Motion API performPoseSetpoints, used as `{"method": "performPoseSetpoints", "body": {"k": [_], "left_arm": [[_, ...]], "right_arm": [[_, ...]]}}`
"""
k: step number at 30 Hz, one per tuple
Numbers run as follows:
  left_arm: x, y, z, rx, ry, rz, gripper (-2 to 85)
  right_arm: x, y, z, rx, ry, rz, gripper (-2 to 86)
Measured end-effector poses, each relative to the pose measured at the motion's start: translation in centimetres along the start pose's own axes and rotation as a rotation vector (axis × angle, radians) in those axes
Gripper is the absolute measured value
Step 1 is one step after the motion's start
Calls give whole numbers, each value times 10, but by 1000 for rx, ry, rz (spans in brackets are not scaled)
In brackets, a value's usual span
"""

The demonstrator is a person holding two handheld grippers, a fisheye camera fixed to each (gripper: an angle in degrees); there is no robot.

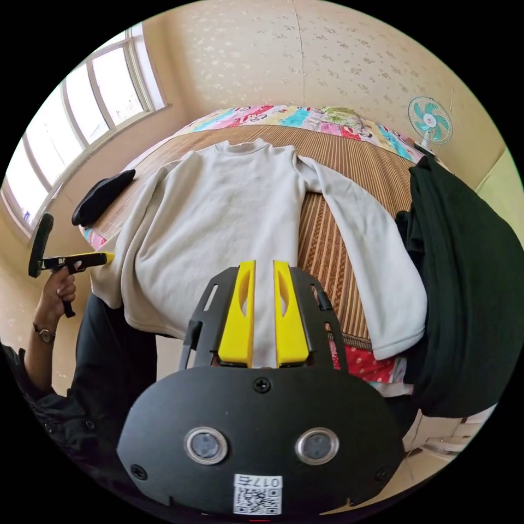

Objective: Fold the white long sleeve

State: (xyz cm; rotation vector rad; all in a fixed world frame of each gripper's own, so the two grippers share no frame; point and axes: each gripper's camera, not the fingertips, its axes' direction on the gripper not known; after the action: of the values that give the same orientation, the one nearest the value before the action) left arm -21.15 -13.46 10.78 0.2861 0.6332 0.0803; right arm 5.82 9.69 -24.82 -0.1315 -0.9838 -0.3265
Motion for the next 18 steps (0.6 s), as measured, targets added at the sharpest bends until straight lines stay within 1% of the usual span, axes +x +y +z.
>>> {"method": "performPoseSetpoints", "body": {"k": [1,2,3,4,6,7,8,9,10,11,12,13,15,16,17,18], "left_arm": [[-9,-4,-11,1,38,-23,50],[-24,-9,-42,23,101,-35,43],[-41,-11,-84,96,125,-46,36],[-50,-10,-107,145,116,-58,36],[-93,-7,-196,296,-12,-132,38],[-107,-7,-215,326,-49,-162,40],[-140,-6,-247,372,-123,-251,49],[-179,-2,-270,406,-200,-375,65],[-199,2,-279,419,-227,-452,75],[-237,14,-292,443,-236,-595,92],[-267,30,-299,473,-189,-678,103],[-280,38,-300,487,-150,-703,112],[-312,71,-284,512,4,-804,148],[-317,77,-276,511,40,-822,157],[-326,86,-255,504,131,-846,159],[-337,92,-231,504,271,-873,161]], "right_arm": [[-2,-10,3,11,11,-11,59],[-2,-14,4,20,16,-15,57],[-2,-22,5,43,14,-19,53],[1,-26,9,65,4,-15,49],[9,-28,25,62,1,1,42],[16,-27,46,5,7,8,38],[19,-25,59,-46,11,12,37],[24,-16,64,0,-10,11,35],[29,-8,58,41,-33,16,34],[30,-7,56,37,-38,19,33],[30,-5,54,33,-36,17,32],[29,-2,53,41,-25,12,32],[27,1,51,40,0,0,31],[25,2,50,34,15,-6,31],[25,3,50,34,22,-8,31],[24,4,48,36,32,-13,31]]}}
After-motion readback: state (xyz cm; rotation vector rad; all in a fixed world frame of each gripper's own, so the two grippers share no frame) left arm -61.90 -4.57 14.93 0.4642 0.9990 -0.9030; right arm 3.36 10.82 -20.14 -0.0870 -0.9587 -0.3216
